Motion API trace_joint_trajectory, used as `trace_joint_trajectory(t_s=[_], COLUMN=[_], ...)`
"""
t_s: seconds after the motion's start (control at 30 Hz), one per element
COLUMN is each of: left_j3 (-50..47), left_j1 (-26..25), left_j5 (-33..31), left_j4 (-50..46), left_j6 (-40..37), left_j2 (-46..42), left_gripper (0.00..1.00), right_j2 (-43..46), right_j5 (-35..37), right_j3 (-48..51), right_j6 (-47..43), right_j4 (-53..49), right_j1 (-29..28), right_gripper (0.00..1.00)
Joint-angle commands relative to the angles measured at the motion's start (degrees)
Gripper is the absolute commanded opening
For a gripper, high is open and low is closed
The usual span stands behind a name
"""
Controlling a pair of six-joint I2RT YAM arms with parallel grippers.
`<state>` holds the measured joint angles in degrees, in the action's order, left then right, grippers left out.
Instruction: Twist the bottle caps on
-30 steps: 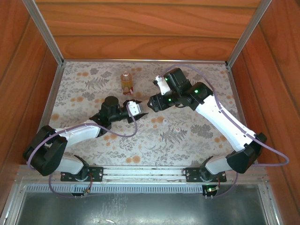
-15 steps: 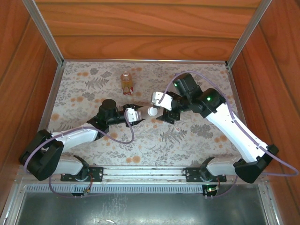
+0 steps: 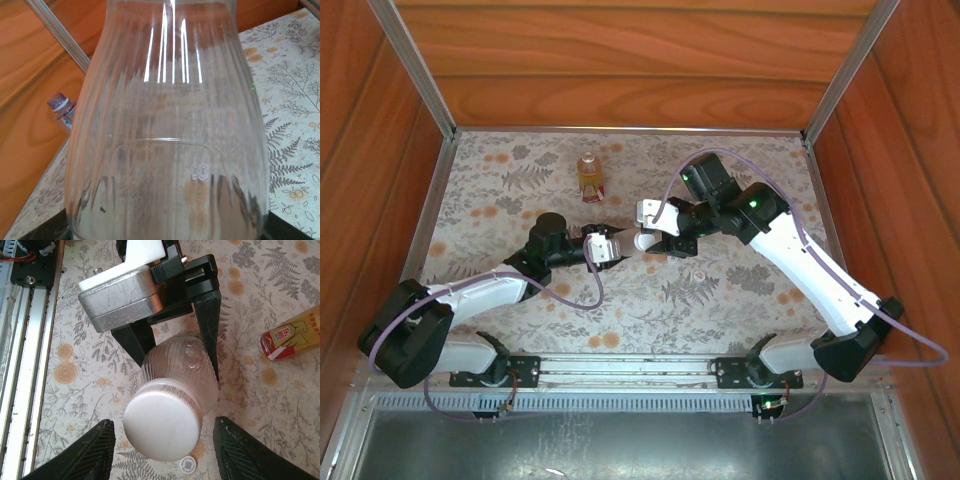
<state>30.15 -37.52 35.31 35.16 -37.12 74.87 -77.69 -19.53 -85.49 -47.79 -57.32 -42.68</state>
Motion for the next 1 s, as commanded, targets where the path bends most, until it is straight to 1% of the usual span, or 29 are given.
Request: trace_joint_trajectory(t_s=[0.0,0.2,0.37,0.43,0.57,0.87,0.97], left_j3=[-0.3,0.1,0.6,0.9,1.2,1.5,1.8], left_j1=[-0.3,-0.3,-0.3,-0.3,-0.2,-0.2,-0.2], left_j5=[1.6,1.7,1.9,2.0,2.3,3.0,3.2], left_j4=[1.1,1.2,1.2,1.1,1.1,1.1,1.2], left_j6=[-0.6,0.7,1.6,2.1,2.2,2.9,3.3], left_j2=[-0.6,0.1,0.4,0.5,1.1,1.3,1.4], left_gripper=[0.31,0.31,0.31,0.31,0.31,0.31,0.31], right_j2=[-0.9,-1.3,-1.5,-1.6,-1.8,-2.2,-2.6], right_j5=[-2.1,-2.6,-1.4,-0.9,-1.2,-0.9,-1.6], right_j3=[-0.3,0.1,0.4,0.4,0.4,0.3,0.1], right_j6=[-0.2,0.0,-0.3,-0.4,-0.5,-0.8,-1.8], right_j4=[1.5,1.6,1.3,1.0,1.0,0.2,-0.7], right_j1=[0.0,-0.1,-0.1,-0.1,-0.1,-0.1,-0.1], right_gripper=[0.56,0.56,0.46,0.44,0.50,0.51,0.54])
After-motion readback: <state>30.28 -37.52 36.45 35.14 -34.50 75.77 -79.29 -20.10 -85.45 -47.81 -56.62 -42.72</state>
